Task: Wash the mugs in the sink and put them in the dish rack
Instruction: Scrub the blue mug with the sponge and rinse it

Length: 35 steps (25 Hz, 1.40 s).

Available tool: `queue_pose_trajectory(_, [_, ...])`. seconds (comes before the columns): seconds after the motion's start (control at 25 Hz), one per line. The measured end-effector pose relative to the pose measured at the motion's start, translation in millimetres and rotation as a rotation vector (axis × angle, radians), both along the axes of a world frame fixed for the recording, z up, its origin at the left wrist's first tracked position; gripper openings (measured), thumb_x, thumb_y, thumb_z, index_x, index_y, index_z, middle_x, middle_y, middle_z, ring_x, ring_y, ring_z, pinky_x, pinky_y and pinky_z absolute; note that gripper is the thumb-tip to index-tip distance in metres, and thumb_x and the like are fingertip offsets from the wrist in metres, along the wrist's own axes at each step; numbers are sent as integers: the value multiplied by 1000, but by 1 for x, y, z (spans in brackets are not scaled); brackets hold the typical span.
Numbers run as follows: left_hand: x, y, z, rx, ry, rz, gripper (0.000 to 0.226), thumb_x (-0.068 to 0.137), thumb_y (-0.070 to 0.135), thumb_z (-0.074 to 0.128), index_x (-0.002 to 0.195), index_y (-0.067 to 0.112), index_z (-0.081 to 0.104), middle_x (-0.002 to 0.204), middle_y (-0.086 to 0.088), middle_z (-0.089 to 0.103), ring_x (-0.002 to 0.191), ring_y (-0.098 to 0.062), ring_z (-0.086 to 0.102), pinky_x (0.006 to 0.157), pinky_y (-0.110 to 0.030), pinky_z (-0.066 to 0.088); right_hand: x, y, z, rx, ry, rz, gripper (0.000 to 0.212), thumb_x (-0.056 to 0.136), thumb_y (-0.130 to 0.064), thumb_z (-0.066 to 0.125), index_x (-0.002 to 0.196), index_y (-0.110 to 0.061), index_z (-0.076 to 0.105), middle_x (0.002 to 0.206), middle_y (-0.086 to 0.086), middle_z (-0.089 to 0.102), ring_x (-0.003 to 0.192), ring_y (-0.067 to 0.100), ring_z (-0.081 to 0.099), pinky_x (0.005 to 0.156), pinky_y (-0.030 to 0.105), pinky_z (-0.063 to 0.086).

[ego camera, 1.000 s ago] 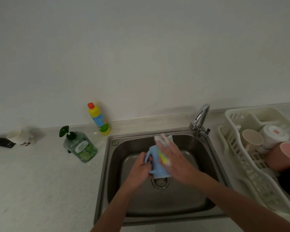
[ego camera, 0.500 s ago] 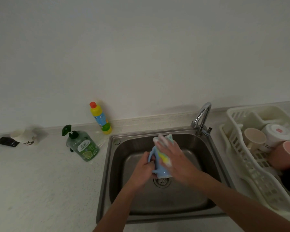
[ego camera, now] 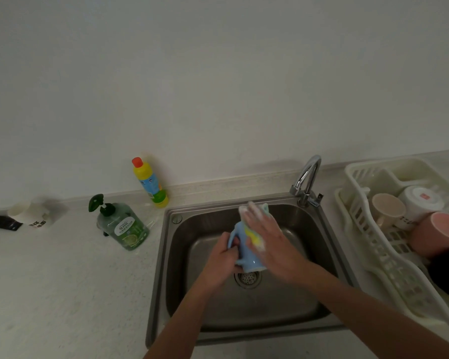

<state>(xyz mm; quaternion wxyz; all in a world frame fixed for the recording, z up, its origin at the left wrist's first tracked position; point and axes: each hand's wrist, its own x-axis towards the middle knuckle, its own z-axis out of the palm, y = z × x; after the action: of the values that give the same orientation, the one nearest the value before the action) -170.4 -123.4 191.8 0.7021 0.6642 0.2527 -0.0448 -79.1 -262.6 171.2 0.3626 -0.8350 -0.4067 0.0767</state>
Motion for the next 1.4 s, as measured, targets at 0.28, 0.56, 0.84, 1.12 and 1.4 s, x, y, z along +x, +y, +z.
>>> queue_pose_trajectory(0.28, [5, 14, -1, 37, -6, 116, 19, 98, 2, 47, 115, 6, 55, 112, -20, 65, 91, -24, 70, 68, -31, 60, -23, -11, -17, -190, -292, 89, 73, 99, -46, 42, 157, -34, -1, 165, -7, -9, 152, 24, -7, 120, 53, 20])
queue_pose_trajectory(0.56, [-1, 9, 2, -25, -2, 111, 16, 100, 3, 45, 112, 4, 55, 113, -20, 64, 97, -30, 70, 66, -30, 58, 7, -14, 4, 83, 399, -78, 66, 96, -62, 35, 153, -48, 5, 164, -20, 0, 152, 11, 8, 120, 46, 26])
queue_pose_trajectory(0.84, [7, 11, 7, 5, -24, 102, 17, 97, -2, 43, 109, 4, 53, 106, -17, 64, 88, -22, 70, 67, -31, 59, -15, -5, 5, -147, -253, 88, 69, 102, -48, 37, 158, -29, 2, 164, -7, -18, 151, 21, -17, 122, 44, 6])
queue_pose_trajectory(1.12, [5, 18, 7, -24, 3, 200, 16, 99, 1, 44, 110, 4, 55, 107, -19, 65, 88, -26, 70, 63, -30, 57, -8, -10, 3, -9, 244, -67, 65, 100, -56, 37, 151, -50, -3, 164, -18, -9, 152, 12, 2, 120, 47, 25])
queue_pose_trajectory(1.4, [-3, 7, 0, -7, -10, 75, 19, 98, 1, 44, 114, 2, 55, 108, -18, 65, 90, -24, 70, 65, -27, 57, -5, 8, 11, 33, 142, -13, 58, 102, -54, 29, 154, -42, 8, 162, -21, -12, 151, 8, -11, 123, 41, 8])
